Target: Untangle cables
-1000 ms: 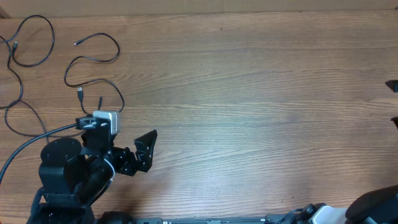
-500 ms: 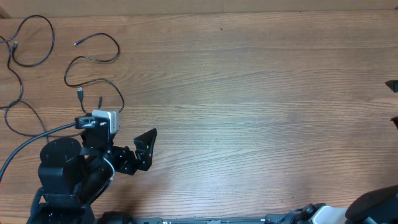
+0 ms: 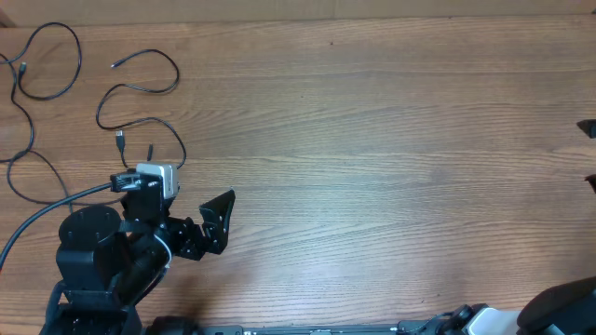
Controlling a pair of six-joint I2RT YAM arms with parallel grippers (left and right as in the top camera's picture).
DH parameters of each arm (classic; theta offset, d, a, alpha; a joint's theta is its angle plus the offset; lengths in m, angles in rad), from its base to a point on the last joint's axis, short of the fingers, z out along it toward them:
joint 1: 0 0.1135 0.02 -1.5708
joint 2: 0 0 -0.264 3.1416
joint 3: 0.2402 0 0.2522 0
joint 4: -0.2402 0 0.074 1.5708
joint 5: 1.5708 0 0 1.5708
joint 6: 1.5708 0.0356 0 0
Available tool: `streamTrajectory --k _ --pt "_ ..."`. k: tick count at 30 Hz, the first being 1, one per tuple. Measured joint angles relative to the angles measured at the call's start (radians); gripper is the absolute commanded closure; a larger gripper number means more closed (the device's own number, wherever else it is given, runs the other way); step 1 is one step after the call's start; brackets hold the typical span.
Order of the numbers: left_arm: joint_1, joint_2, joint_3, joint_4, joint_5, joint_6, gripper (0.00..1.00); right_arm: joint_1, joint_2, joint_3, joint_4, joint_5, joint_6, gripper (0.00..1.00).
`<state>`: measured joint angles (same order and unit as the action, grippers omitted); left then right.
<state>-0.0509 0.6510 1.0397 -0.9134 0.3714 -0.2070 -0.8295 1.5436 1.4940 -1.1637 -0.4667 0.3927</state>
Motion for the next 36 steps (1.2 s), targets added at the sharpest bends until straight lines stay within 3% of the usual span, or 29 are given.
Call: streamTrajectory --k 12,27,36 --pt "0.000 0.000 0.000 -0.087 -0.001 -0.026 0.00 0.000 0.000 0.000 0.000 0.000 0.000 0.00" --pt "0.000 -0.007 -0.001 -0.088 -0.006 -0.026 0.00 0.000 0.000 0.000 0.000 0.000 0.000 0.00" --pt "0.000 -0.257 -0.105 -0.077 -0.024 -0.026 0.00 0.000 0.000 0.000 -0.001 0.001 0.000 0.00"
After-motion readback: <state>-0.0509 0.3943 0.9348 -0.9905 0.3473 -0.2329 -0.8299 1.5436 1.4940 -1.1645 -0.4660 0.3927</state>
